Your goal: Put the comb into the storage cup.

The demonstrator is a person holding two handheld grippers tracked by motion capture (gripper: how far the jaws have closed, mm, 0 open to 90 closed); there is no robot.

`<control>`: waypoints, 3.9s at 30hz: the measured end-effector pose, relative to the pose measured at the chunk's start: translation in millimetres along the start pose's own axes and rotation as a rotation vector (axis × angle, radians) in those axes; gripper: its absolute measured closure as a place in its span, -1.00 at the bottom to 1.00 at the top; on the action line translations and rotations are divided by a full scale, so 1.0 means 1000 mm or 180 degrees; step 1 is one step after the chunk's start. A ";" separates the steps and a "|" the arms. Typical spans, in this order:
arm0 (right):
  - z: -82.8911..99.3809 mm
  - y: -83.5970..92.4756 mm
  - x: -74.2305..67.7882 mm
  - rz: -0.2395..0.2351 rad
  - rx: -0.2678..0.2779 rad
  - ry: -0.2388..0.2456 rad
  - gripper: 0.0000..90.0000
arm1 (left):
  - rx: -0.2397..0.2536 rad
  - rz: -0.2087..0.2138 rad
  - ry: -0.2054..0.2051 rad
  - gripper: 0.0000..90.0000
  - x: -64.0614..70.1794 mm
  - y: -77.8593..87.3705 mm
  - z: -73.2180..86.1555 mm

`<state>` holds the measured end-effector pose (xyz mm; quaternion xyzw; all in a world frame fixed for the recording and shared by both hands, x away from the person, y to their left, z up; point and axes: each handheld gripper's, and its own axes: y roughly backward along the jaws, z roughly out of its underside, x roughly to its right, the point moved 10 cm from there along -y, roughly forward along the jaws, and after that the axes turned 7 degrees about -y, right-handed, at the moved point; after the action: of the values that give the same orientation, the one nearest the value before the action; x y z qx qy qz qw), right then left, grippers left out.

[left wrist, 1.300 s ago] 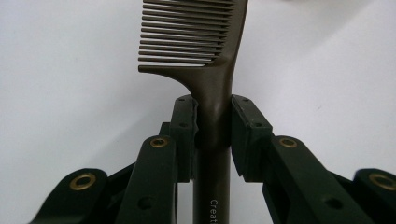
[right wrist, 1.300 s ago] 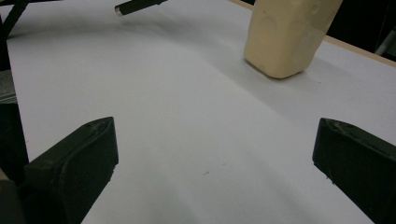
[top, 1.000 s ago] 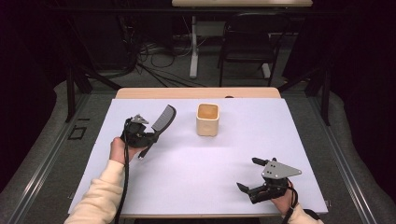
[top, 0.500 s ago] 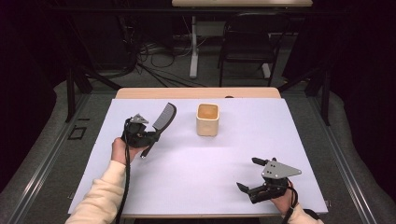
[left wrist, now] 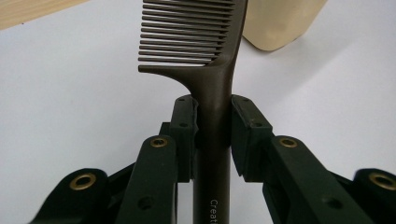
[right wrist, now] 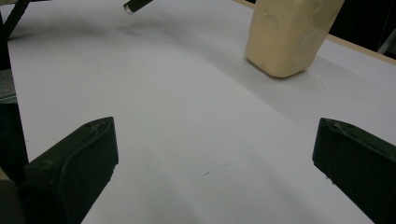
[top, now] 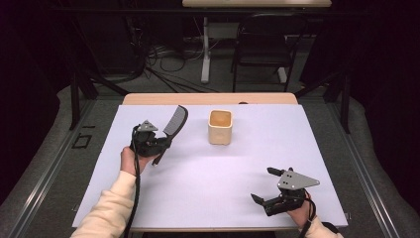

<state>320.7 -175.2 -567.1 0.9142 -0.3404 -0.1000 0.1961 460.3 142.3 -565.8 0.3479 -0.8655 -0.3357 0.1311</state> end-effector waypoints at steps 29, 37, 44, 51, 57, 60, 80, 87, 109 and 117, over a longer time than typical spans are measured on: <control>0.001 -0.001 0.001 0.0014 -0.0011 -0.0002 -1.00 | 0.0371 -0.0061 -0.0095 0.60 0.014 -0.001 -0.023; 0.001 -0.001 0.001 0.0013 -0.0016 -0.0008 -1.00 | 0.0456 -0.0068 -0.0091 0.60 0.015 -0.001 -0.030; 0.001 -0.002 0.001 0.0018 -0.0024 -0.0006 -1.00 | 0.0547 -0.0058 -0.0085 0.60 0.017 -0.002 -0.037; 0.001 -0.001 0.001 0.0015 -0.0019 -0.0015 -1.00 | 0.0601 -0.0054 -0.0072 0.60 0.017 -0.002 -0.042; 0.001 -0.002 0.002 0.0024 -0.0022 -0.0026 -1.00 | 0.0675 -0.0054 -0.0048 0.60 0.017 -0.002 -0.048; 0.001 -0.002 0.002 0.0025 -0.0026 -0.0030 -1.00 | 0.0704 -0.0042 -0.0059 0.60 0.019 -0.003 -0.051; 0.002 -0.002 0.002 0.0006 -0.0037 -0.0035 -1.00 | 0.0843 0.0045 -0.0113 0.60 0.032 -0.010 -0.077; 0.002 -0.001 0.002 0.0017 -0.0036 -0.0035 -1.00 | 0.0904 0.0052 -0.0117 0.60 0.034 -0.010 -0.086; 0.002 -0.001 0.002 0.0005 -0.0038 -0.0034 -1.00 | 0.1029 0.0072 -0.0152 0.60 0.041 -0.012 -0.113; 0.002 -0.001 0.002 0.0008 -0.0041 -0.0032 -1.00 | 0.1083 0.0076 -0.0165 0.60 0.043 -0.012 -0.123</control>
<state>322.2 -176.0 -569.3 0.9119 -0.3419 -0.1066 0.2003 492.3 46.3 -483.1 0.3460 -0.9170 -0.1917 0.0519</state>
